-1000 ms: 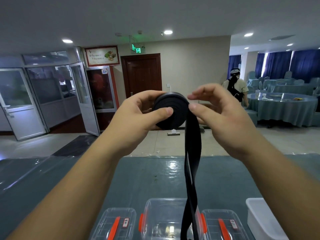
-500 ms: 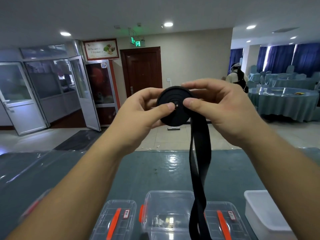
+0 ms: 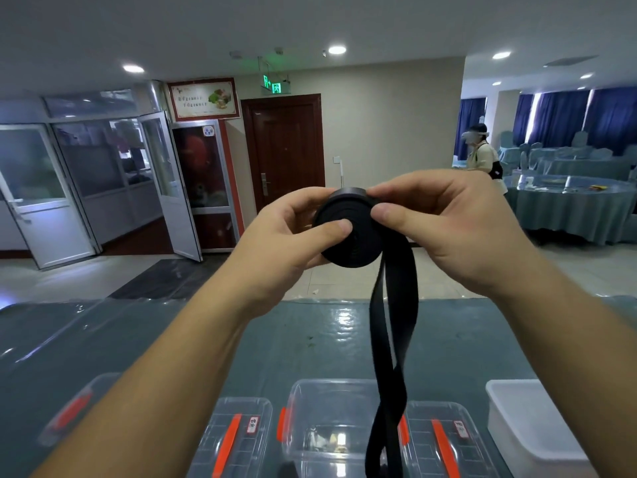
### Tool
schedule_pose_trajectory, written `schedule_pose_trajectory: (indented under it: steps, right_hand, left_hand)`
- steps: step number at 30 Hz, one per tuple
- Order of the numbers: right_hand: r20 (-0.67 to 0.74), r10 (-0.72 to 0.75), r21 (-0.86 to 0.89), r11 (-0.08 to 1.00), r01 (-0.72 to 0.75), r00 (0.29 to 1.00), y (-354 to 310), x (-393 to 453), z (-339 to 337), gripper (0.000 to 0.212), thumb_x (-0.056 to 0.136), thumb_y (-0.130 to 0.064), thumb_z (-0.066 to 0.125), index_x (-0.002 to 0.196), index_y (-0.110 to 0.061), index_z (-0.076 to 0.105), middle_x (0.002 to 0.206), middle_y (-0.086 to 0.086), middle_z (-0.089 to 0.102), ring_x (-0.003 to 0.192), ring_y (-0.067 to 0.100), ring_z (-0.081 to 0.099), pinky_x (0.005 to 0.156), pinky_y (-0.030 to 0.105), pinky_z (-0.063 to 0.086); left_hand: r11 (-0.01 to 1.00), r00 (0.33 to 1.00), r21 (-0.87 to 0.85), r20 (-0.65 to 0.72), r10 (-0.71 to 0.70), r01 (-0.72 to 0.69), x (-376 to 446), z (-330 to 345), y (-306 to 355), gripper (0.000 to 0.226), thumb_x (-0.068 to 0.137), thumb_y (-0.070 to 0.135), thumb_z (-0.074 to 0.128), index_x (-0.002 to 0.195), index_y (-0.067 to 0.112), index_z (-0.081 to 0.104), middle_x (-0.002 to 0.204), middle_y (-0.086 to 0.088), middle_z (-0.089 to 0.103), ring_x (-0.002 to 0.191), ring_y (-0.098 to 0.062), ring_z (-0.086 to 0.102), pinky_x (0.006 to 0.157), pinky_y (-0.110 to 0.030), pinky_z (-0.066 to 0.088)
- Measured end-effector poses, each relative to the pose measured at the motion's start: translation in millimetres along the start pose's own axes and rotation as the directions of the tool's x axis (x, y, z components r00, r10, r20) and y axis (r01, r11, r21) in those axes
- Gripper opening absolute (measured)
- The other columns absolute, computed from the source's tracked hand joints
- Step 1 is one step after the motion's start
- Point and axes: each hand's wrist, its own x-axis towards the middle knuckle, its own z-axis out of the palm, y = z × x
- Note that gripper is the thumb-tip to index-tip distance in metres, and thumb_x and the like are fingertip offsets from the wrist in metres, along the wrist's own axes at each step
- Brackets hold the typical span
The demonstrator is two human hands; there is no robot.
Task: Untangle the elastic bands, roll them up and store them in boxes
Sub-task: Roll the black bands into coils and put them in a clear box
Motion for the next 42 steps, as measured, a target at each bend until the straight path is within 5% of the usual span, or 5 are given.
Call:
schedule_pose_trajectory:
  steps: [9,14,20,35,42]
  right_hand:
    - [-0.062,0.066,0.216,0.975,-0.051,0.996,6.4,-3.7,3.9,0.030,0.076,-0.017,0.077,0.105,-0.013,0.078,0.100,0.004,0.082,0.095,0.018,0.078,0.084,0.024,0.059]
    - [0.034,0.061,0.076,0.995,-0.064,0.998,3.6,-7.3,3.6,0.029,0.071,-0.024,0.081,0.100,-0.023,0.081,0.098,-0.001,0.082,0.096,0.017,0.078,0.086,0.030,0.061]
    - [0.023,0.138,0.277,0.951,-0.139,0.990,6.8,-8.9,3.4,0.031,0.074,-0.023,0.074,0.104,-0.014,0.077,0.101,0.008,0.081,0.096,0.021,0.077,0.082,0.031,0.063]
    - [0.103,0.152,-0.001,0.988,-0.153,0.983,19.1,-21.8,0.9,0.028,0.096,-0.002,0.066,0.116,-0.020,0.074,0.107,-0.004,0.081,0.102,0.013,0.076,0.083,0.024,0.060]
    - [0.085,0.129,0.057,0.989,-0.135,0.988,21.2,-25.2,-0.7,0.046,0.076,-0.026,0.077,0.122,-0.024,0.074,0.111,-0.002,0.080,0.107,0.016,0.076,0.094,0.034,0.059]
  left_hand:
    - [0.995,1.000,-0.103,-0.014,-0.011,0.009,-0.3,2.3,-3.8,0.038,0.084,0.011,0.078,0.121,0.007,0.068,0.109,-0.008,0.078,0.109,-0.026,0.074,0.100,-0.045,0.058]
    - [0.967,0.997,0.250,0.072,0.020,-0.037,-1.4,-7.5,12.7,0.039,0.076,0.024,0.084,0.113,0.018,0.074,0.105,-0.004,0.080,0.101,-0.021,0.076,0.091,-0.034,0.060]
    - [0.999,0.999,0.052,-0.030,0.018,-0.016,-7.1,-3.9,8.8,0.038,0.073,0.017,0.077,0.110,0.010,0.072,0.095,-0.003,0.080,0.092,-0.017,0.077,0.084,-0.030,0.063]
    - [0.986,0.997,0.151,0.025,-0.078,0.073,-15.4,-5.5,4.7,0.039,0.072,0.023,0.080,0.110,0.016,0.076,0.097,-0.003,0.080,0.086,-0.012,0.076,0.061,-0.016,0.054]
    - [0.998,0.997,0.015,-0.050,-0.052,0.053,-14.3,-4.0,-4.3,0.046,0.074,0.015,0.090,0.117,0.011,0.074,0.111,-0.012,0.078,0.106,-0.029,0.075,0.095,-0.045,0.061]
